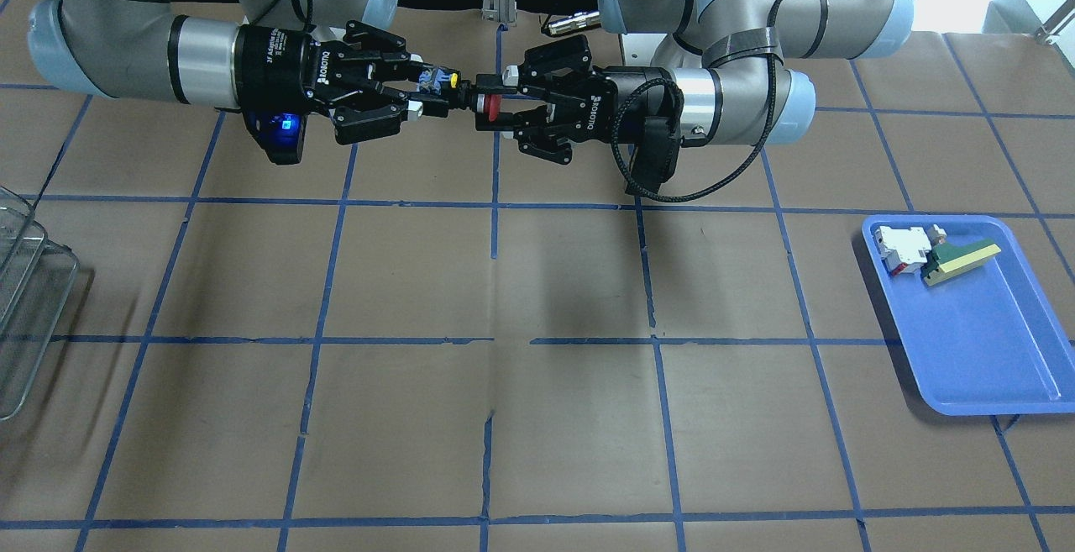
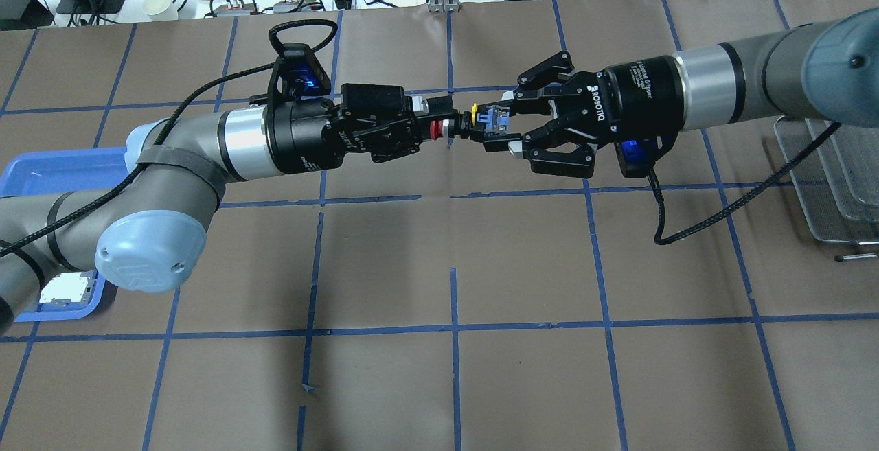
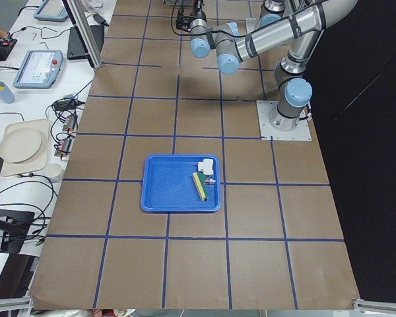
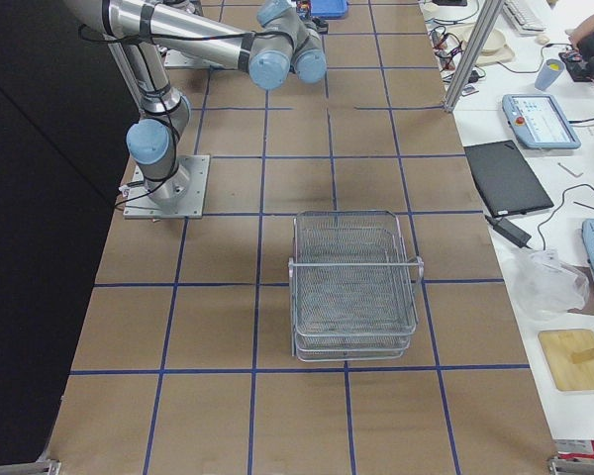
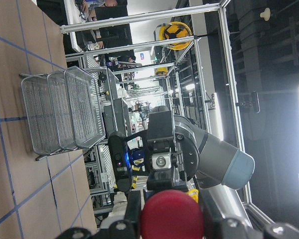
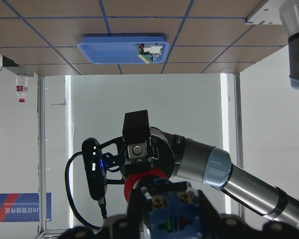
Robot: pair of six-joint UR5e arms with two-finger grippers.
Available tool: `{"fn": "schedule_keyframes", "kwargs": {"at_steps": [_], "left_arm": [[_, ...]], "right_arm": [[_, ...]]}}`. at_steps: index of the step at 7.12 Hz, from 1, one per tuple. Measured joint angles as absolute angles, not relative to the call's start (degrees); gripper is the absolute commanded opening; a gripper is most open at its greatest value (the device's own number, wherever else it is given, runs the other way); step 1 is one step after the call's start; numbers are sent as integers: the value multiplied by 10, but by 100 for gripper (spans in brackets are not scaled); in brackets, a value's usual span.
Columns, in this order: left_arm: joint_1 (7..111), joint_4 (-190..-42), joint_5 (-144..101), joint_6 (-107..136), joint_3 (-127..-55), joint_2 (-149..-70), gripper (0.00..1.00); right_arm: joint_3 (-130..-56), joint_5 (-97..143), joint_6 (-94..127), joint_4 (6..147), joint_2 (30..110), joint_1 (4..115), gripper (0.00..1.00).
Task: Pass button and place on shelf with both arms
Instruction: 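Close the right gripper on the button's base held by the left gripper, then open the left gripper and pull back while the right gripper carries the button away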
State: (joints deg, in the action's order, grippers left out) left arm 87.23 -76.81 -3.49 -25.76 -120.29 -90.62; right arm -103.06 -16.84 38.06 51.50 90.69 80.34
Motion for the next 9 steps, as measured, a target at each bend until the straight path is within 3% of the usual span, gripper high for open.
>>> {"fn": "schedule_keyframes", "kwargs": {"at_steps": [6,9], "left_arm": [[869,-765,-28,-233,-1196,-899,100],[836,-629,87,-97,-1189,-903,100]], "right_arm": [[-1023,-212,383,520,905,785,1],[-927,-405,377,522,903,696,1]]}}
